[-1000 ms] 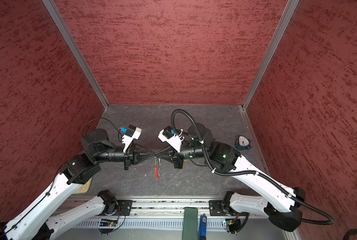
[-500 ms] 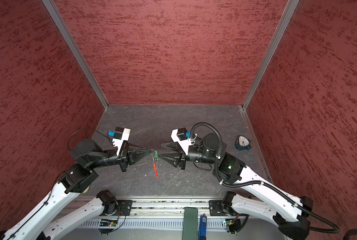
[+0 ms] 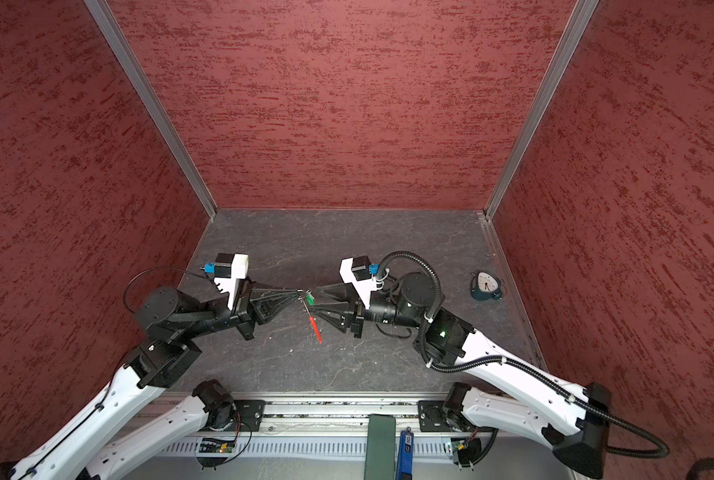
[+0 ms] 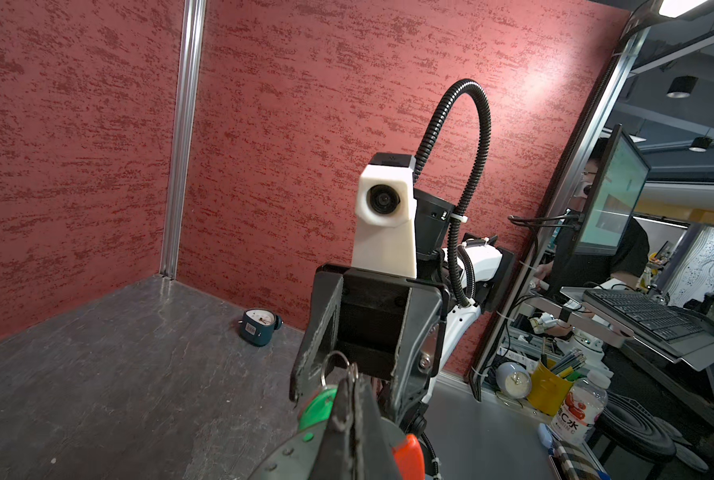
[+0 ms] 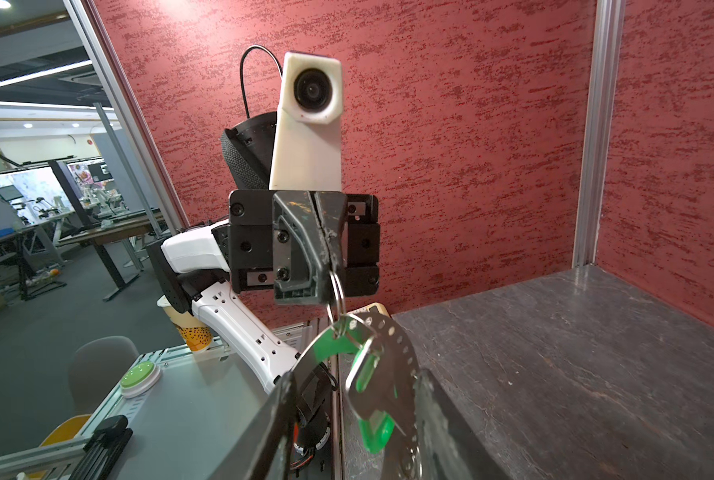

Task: Remove the keys from the keyring

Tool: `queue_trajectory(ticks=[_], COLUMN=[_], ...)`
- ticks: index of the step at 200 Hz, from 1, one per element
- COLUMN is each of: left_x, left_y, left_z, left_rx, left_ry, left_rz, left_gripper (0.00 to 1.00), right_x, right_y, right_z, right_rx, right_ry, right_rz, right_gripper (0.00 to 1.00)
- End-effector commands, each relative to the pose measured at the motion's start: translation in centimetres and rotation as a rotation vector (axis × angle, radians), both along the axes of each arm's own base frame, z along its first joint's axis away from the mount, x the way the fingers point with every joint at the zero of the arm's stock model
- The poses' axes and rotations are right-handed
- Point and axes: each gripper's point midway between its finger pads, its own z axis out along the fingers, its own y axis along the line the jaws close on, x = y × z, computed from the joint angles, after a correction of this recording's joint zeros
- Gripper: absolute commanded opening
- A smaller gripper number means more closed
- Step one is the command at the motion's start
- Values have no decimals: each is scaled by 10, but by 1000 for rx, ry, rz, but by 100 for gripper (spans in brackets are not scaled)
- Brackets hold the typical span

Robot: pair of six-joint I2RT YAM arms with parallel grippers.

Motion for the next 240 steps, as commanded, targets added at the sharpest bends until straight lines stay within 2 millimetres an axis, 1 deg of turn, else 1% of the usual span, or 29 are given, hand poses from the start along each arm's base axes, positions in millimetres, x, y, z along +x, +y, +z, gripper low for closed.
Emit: queue_trajectory(ticks=[1,23,48,93,124,142,159,180,208,230,240], left_x=[-2,-3,-3,2,-1,1,2,1,3,2,2], left_y=[1,-1,-2,6,12,14,16,16,13,11,11], left_z=[8,7,5,10,20,23,26,30,27,23,21], left_rx=[-31,-26,-21,-55,-110,-128,-145,-160,-146,-129,-120], left_ry=[-23,-18,-10,-27,-51,-57,-64,-71,-61,-52,-45], left_rz=[-6,-22,-21,42,54,70,80,72,55,32,31], left_gripper=[0,0,0,0,0,0,0,0,0,0,0], right_x=[-2,2,3,1,-2,-4,-7,-7,-7,-6,-6], right_y=[4,6,5,6,10,13,17,21,27,25,23], right_z=[12,10,11,6,-3,-10,-18,-33,-50,-52,-50], right_rx=[29,18,15,-3,-20,-28,-42,-72,-107,-115,-119], right_ry=[-20,-22,-27,-24,-18,-23,-19,-5,21,28,23], right_rz=[13,0,-11,0,5,0,-1,-5,1,-12,-18], right_gripper=[44,38,28,0,0,0,0,0,0,0,0])
